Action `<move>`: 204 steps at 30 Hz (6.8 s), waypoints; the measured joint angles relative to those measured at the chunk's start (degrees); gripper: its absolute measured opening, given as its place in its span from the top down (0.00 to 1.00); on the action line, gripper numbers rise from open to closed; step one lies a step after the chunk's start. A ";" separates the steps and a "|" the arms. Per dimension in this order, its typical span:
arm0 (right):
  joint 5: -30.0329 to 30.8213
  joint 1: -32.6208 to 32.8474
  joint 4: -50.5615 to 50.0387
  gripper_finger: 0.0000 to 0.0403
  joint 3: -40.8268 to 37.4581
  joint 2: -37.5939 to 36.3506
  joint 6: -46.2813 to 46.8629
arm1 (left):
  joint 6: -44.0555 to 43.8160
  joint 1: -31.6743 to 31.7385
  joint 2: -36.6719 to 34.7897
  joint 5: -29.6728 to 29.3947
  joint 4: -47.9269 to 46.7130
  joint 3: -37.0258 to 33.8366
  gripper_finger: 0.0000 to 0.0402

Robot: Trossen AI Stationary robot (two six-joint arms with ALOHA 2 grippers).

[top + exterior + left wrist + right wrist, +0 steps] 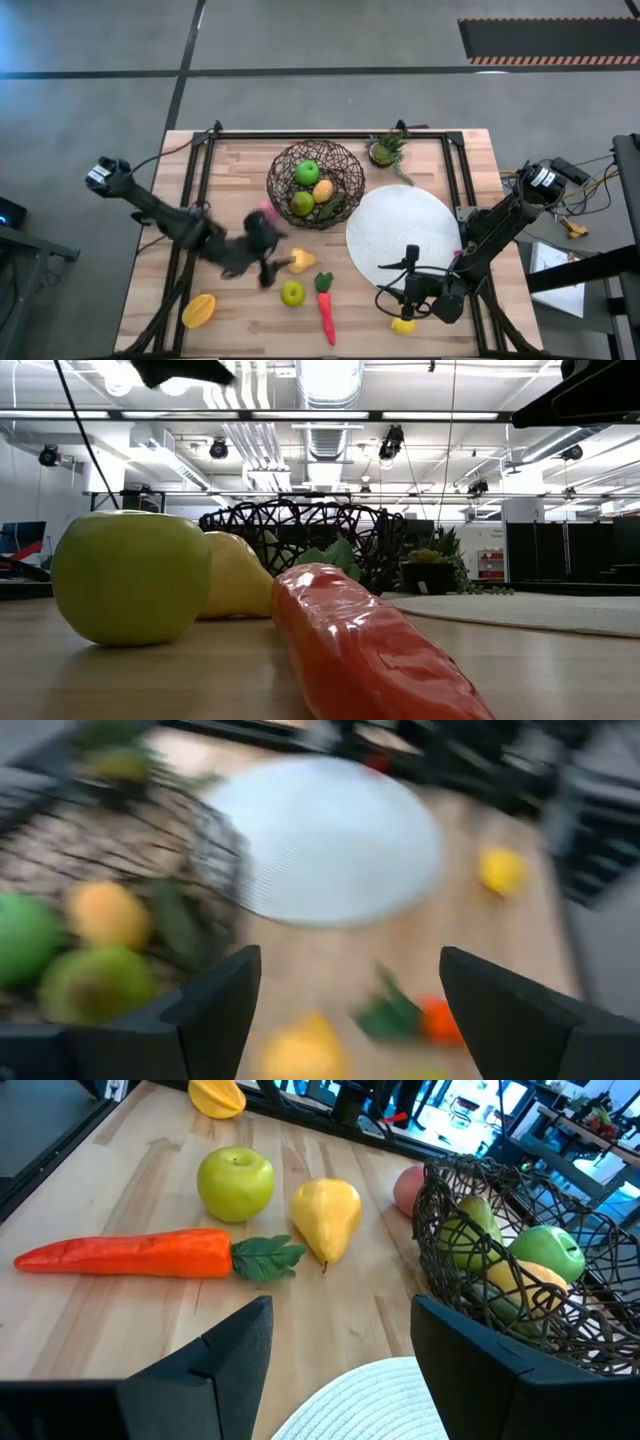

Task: Build produce basket
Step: Put the starfruit into the wire basket

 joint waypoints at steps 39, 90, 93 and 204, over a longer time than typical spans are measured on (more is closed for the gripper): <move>0.11 0.00 0.15 0.44 -0.05 0.00 -1.62 | -74.49 -18.15 21.61 52.42 -32.96 -0.87 0.28; 0.11 0.00 0.59 0.44 -0.76 0.00 -1.57 | -54.56 -17.89 26.27 39.61 -34.24 6.08 0.90; 0.11 0.00 0.62 0.44 -0.76 0.00 -1.59 | -54.79 -17.97 25.81 44.10 -36.65 7.70 0.90; 0.13 -0.01 1.07 0.44 -0.75 0.00 -2.89 | -24.76 -12.71 19.78 29.45 -33.74 7.54 0.83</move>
